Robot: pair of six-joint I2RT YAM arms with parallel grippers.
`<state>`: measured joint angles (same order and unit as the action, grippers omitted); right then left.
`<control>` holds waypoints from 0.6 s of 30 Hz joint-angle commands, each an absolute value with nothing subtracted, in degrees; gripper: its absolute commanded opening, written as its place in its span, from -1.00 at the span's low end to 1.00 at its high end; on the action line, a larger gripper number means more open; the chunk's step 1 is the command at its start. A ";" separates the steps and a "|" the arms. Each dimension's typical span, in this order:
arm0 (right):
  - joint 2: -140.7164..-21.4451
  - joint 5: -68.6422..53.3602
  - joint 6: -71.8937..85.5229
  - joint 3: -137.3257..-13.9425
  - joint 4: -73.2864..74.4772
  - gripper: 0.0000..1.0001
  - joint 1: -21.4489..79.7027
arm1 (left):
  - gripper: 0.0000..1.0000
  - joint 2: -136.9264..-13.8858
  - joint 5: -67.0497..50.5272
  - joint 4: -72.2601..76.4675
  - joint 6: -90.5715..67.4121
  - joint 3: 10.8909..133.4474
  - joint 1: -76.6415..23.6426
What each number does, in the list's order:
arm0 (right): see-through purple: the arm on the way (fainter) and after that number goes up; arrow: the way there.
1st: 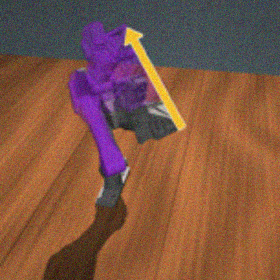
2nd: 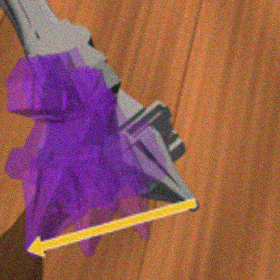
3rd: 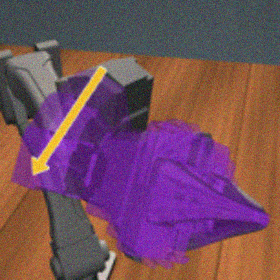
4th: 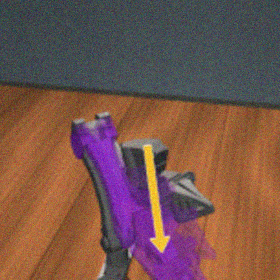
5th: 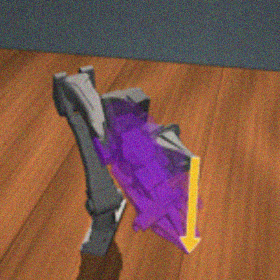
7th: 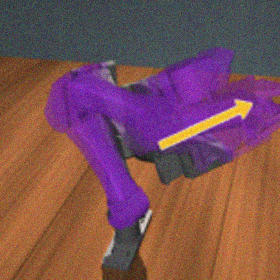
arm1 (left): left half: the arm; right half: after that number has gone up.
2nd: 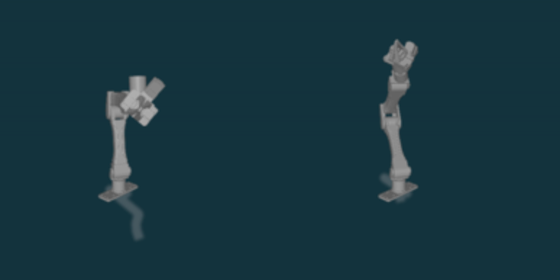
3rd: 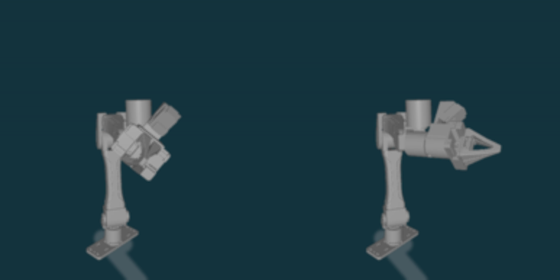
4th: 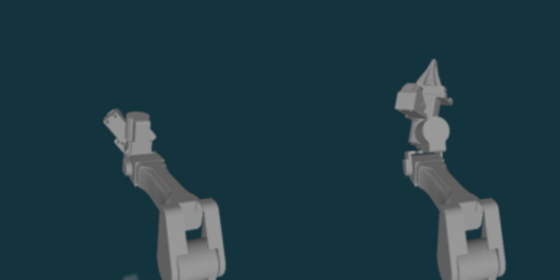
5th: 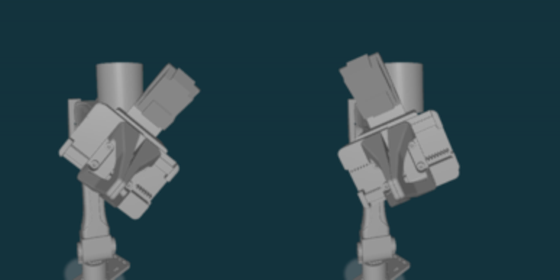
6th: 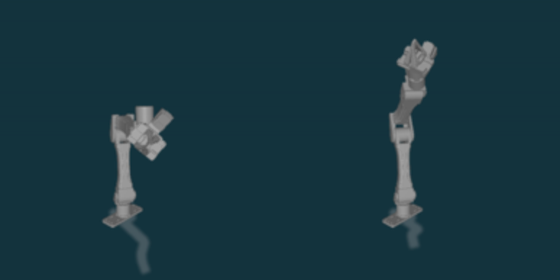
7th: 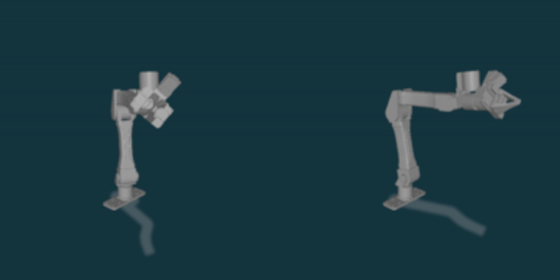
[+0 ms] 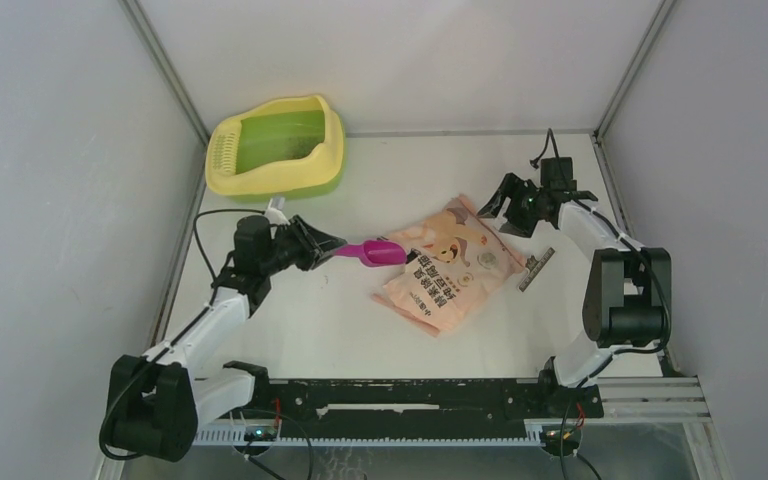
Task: Fill the litter box with clean litter
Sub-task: 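Scoop the cat litter from the cat litter bag.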
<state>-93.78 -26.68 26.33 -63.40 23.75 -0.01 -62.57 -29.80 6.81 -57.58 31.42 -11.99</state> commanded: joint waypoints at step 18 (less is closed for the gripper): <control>-95.01 -28.37 26.63 -66.65 21.44 0.58 -2.72 | -0.96 -55.81 -29.59 4.29 -54.47 27.61 -10.25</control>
